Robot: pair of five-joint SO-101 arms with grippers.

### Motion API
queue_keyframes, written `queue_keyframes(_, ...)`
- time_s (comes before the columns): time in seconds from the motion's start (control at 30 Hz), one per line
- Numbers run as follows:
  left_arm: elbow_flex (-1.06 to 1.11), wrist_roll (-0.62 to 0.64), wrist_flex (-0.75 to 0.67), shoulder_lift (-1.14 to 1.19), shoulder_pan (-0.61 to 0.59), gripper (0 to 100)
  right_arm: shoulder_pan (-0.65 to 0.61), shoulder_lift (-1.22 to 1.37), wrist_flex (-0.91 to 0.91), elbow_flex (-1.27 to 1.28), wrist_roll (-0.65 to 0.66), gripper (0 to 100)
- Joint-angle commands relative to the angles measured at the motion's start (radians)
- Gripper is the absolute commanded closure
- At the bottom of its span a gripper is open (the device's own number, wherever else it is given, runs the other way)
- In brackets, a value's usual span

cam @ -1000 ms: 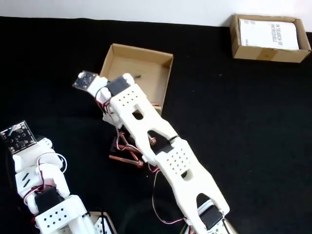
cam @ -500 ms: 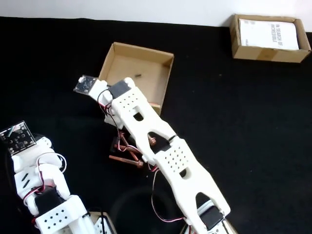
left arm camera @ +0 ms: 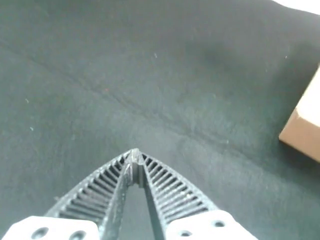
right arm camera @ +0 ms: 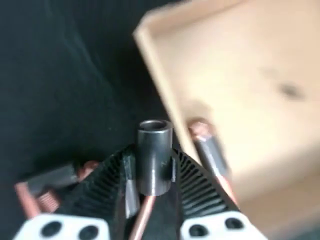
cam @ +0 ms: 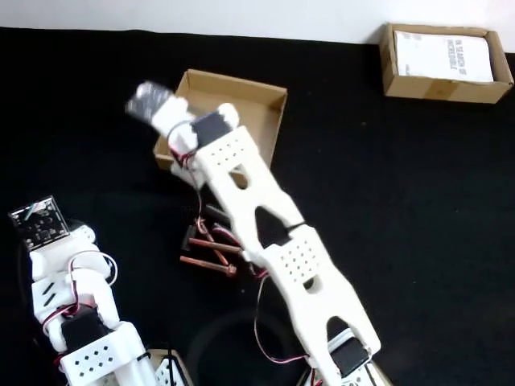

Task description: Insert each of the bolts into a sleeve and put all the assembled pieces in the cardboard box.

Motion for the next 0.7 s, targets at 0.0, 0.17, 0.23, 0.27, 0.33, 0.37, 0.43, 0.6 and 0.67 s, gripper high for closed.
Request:
queue_keyframes(0.0,0.021,-0.002,0.009,-0.005,0.021,99,0.073,-0.189,0.050,-0.174,-0.095,99.1)
queue_keyframes(0.17,0.021,-0.003,0.091,-0.005,0.022,99,0.211,-0.418,0.053,-0.170,-0.140,99.2)
queue_keyframes(0.23,0.021,-0.003,0.097,-0.005,0.031,99,0.260,-0.541,0.053,-0.094,-0.160,99.2)
queue_keyframes(0.27,0.021,-0.003,0.110,-0.005,0.044,99,0.280,-0.608,0.053,-0.041,-0.170,99.2)
queue_keyframes(0.33,0.021,-0.003,0.152,-0.005,0.076,99,0.306,-0.760,0.053,0.105,-0.186,99.2)
queue_keyframes(0.37,0.021,-0.003,0.166,-0.005,0.087,99,0.318,-0.842,0.053,0.193,-0.187,99.2)
queue_keyframes(0.43,0.021,-0.003,0.176,-0.005,0.093,99,0.337,-1.017,0.051,0.380,-0.198,99.2)
queue_keyframes(0.6,0.019,-0.002,0.189,-0.005,0.096,99,0.397,-1.394,0.047,0.808,-0.203,99.2)
queue_keyframes(0.67,0.015,-0.002,0.224,-0.005,0.110,99,0.455,-1.517,0.045,0.947,-0.232,99.2)
